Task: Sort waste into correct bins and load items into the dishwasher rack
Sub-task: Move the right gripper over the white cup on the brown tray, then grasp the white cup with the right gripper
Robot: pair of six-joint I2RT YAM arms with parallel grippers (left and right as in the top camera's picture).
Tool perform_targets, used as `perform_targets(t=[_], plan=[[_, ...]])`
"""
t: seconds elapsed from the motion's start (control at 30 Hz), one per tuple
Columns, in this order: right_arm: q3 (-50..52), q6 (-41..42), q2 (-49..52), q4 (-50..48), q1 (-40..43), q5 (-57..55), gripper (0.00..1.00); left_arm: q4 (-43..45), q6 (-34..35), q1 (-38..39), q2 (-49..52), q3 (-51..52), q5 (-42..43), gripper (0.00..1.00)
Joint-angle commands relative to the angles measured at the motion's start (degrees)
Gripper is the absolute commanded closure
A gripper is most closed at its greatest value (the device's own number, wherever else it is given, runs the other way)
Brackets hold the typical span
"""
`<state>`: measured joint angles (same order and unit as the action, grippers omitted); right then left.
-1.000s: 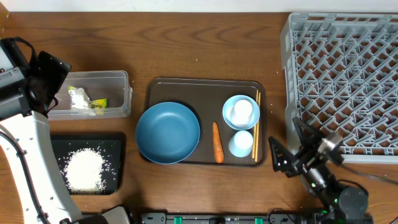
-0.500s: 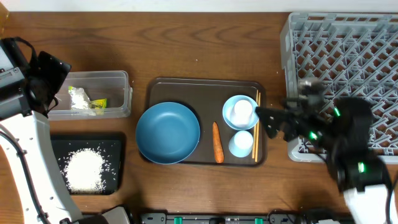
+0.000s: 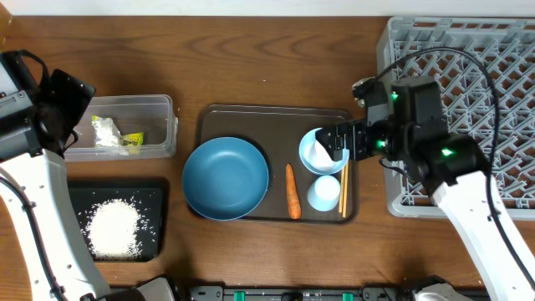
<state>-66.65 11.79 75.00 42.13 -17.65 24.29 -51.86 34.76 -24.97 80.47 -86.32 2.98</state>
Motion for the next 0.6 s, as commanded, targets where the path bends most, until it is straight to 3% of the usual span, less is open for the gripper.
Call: perform_targets(t=[0.0, 0.17, 0.4, 0.57], plan=[[-1.07, 2.23, 2.32, 1.68, -2.23, -7.02, 0.01, -0.02, 0.48, -0.09, 0.02, 0.17, -0.66, 0.02], [-1.07, 7.04, 5.95, 4.55, -5.64, -19.26, 0.01, -0.02, 0.48, -0.09, 0.02, 0.17, -0.66, 0.02], [-1.07, 6.99, 9.09, 2.23, -10.03, -22.67, 0.01, -0.02, 0.48, -0.09, 0.02, 0.17, -0.66, 0.02], [-1.07, 11.30, 10.64, 2.38, -11.43, -28.81, 0.01, -0.02, 0.48, -0.09, 0.02, 0.17, -0.66, 0.02]])
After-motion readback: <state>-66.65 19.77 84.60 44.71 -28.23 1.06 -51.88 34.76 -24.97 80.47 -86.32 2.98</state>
